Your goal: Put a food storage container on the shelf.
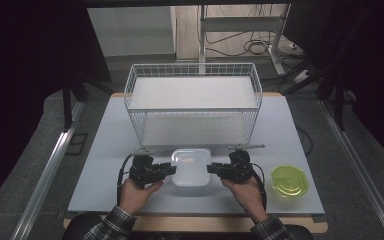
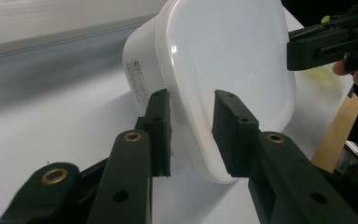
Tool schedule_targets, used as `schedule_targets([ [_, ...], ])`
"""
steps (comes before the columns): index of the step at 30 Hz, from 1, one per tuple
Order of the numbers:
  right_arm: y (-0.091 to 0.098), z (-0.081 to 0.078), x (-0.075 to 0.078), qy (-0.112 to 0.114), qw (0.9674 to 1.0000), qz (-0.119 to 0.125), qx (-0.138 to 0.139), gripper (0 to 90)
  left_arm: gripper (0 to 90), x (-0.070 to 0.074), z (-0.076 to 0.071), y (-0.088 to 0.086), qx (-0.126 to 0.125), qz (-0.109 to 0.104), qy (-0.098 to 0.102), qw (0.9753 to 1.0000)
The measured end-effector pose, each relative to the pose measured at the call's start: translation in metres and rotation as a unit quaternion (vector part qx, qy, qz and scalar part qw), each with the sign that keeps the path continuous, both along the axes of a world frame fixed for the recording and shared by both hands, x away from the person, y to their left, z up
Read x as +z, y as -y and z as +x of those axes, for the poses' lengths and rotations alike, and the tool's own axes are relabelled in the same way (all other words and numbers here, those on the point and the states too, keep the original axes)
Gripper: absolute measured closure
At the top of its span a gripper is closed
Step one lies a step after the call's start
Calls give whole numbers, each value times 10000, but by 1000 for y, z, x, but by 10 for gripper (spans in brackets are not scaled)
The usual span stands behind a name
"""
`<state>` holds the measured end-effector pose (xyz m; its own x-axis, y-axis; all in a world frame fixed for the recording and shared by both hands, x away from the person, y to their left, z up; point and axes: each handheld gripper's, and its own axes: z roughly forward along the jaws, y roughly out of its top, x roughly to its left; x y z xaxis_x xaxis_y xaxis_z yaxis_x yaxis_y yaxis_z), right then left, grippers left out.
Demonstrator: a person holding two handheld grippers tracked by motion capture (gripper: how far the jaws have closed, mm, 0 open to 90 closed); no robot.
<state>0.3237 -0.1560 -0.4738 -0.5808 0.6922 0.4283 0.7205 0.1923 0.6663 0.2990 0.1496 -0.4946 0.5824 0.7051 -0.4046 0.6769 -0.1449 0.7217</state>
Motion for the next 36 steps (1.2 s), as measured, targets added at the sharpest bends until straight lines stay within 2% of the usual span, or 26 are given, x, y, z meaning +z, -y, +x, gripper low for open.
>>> schedule_targets([
  [6,-1,-1,3,151,9999,-32,-5,749,690,0,1,1,120,-24,-24,9999],
  [12,0,0,6,276,9996,-18,-48,763,697,0,2,1,135,-101,-15,9999],
  [20,-2,0,5,291,9995,-26,-78,759,703,11,1,-4,164,-184,190,9995],
  [23,-3,0,7,303,9995,79,-58,759,708,17,1,-7,165,-205,258,9993],
  [30,-6,3,19,479,9986,219,-61,759,713,30,2,-11,205,-257,420,9986],
  [36,-7,7,37,671,9974,248,-87,760,712,41,6,-12,239,-312,536,9978],
])
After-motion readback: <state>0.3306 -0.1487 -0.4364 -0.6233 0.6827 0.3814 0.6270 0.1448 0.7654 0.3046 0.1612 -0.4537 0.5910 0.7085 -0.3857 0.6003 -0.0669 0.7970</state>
